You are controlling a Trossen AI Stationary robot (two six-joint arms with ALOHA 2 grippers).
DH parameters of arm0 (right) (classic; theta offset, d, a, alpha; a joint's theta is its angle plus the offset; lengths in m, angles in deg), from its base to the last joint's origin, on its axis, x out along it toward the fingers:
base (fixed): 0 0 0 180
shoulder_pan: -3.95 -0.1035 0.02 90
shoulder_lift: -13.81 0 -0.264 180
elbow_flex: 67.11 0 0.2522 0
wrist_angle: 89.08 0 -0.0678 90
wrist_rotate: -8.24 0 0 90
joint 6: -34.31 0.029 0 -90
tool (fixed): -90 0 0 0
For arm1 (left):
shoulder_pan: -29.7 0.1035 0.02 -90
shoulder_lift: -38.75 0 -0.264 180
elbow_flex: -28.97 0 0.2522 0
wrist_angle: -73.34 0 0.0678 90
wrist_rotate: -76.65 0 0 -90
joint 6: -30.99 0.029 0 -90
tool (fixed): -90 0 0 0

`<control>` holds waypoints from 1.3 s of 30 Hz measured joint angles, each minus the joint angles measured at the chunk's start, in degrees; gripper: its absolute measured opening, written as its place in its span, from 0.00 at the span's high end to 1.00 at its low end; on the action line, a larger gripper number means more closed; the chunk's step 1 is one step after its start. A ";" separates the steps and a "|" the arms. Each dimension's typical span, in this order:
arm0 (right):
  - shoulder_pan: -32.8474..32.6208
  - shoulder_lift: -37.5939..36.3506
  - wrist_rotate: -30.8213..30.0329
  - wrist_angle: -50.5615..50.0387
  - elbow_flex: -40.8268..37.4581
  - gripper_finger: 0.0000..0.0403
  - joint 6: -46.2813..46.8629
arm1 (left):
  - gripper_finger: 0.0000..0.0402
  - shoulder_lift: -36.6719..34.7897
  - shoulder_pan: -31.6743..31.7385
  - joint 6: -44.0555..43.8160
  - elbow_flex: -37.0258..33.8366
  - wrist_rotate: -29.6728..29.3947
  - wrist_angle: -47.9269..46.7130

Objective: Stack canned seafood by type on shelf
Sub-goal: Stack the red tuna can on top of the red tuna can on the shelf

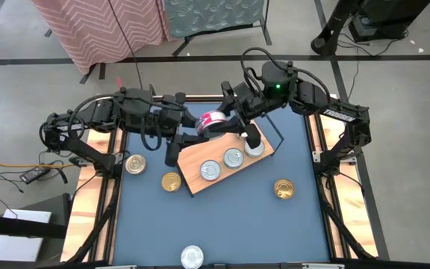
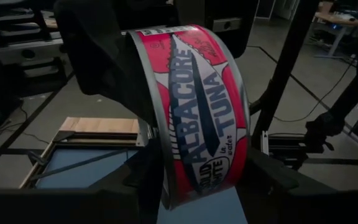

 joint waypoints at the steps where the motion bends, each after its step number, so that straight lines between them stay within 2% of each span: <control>1: -0.02 0.00 0.06 -0.01 0.00 0.66 0.00 | 0.56 0.00 0.00 0.01 0.00 0.00 -0.04; 10: -0.07 0.04 0.83 -0.12 0.00 0.66 -0.31 | 0.56 -3.23 0.02 1.60 -0.04 -1.03 -3.27; 16: -0.17 0.00 2.99 0.22 0.00 0.66 -0.22 | 0.56 -7.12 0.14 2.21 0.14 -8.00 -7.21; 22: -0.22 -0.02 1.62 -2.58 0.00 0.66 -1.50 | 0.56 -10.95 0.11 1.25 0.04 -13.59 -12.95; 24: -0.64 -0.02 -1.87 -6.30 0.00 0.66 -4.23 | 0.56 -11.85 0.11 1.13 0.07 -13.84 -13.56; 32: -4.10 -0.02 -24.08 -21.11 0.00 0.66 -15.39 | 0.55 -13.29 0.08 -0.10 0.02 -13.58 -13.73; 35: -5.42 0.53 -29.16 -25.17 -0.36 0.66 -15.94 | 0.55 -13.13 0.09 -0.09 0.02 -13.68 -13.77; 39: -6.73 1.74 -31.14 -25.62 -3.92 0.66 -13.50 | 0.55 -13.09 0.09 -0.10 0.02 -14.38 -13.82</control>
